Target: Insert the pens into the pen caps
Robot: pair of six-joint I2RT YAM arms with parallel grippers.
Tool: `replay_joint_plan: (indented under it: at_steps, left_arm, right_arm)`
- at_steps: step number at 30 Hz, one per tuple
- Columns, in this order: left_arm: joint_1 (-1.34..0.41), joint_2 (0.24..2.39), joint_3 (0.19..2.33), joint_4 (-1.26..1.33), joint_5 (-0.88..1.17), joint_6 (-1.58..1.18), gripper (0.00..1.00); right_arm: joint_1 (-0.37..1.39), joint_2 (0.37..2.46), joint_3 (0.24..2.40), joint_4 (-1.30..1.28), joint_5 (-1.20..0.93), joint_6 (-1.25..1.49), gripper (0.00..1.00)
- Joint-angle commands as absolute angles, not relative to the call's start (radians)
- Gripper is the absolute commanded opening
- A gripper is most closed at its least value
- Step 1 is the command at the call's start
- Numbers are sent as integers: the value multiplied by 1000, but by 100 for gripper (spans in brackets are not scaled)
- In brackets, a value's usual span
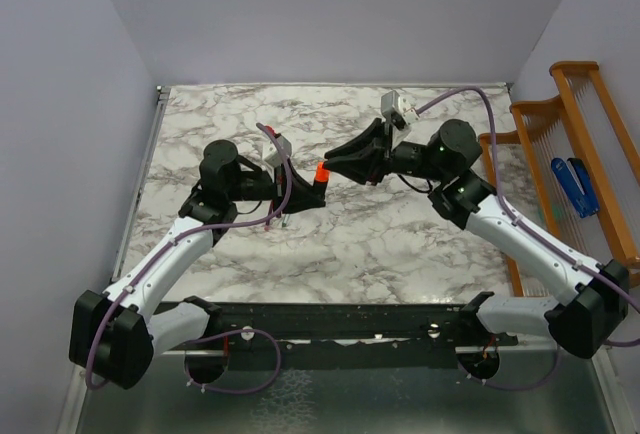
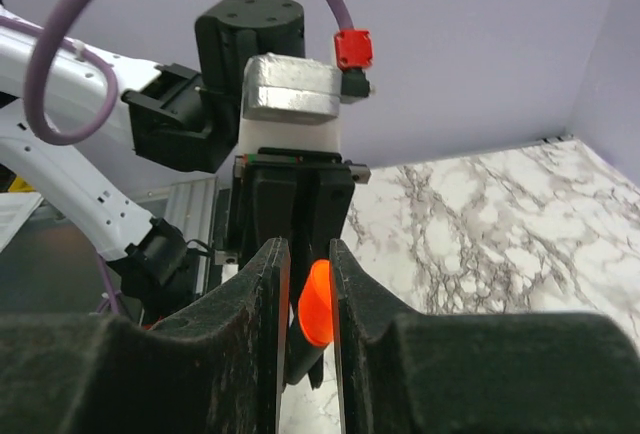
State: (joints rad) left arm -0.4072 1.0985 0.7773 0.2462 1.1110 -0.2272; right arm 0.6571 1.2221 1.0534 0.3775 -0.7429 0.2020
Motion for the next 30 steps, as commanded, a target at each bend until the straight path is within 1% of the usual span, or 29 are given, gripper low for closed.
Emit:
replay_joint_plan:
  at_steps: [1, 15, 23, 30]
  left_arm:
    - [-403, 1085, 770, 279, 1158, -233, 0]
    - [-404, 1106, 801, 296, 1155, -245, 0]
    - [-404, 1118, 807, 300, 1149, -246, 0]
    - [-404, 1131, 815, 304, 1152, -246, 0]
  right_arm:
    - [652, 1240, 1104, 404, -846, 211, 27]
    - [676, 1306, 1106, 395, -852, 217, 30]
    - [679, 1344, 1137, 365, -855, 202, 30]
    - [681, 1345, 1118, 383, -827, 185, 30]
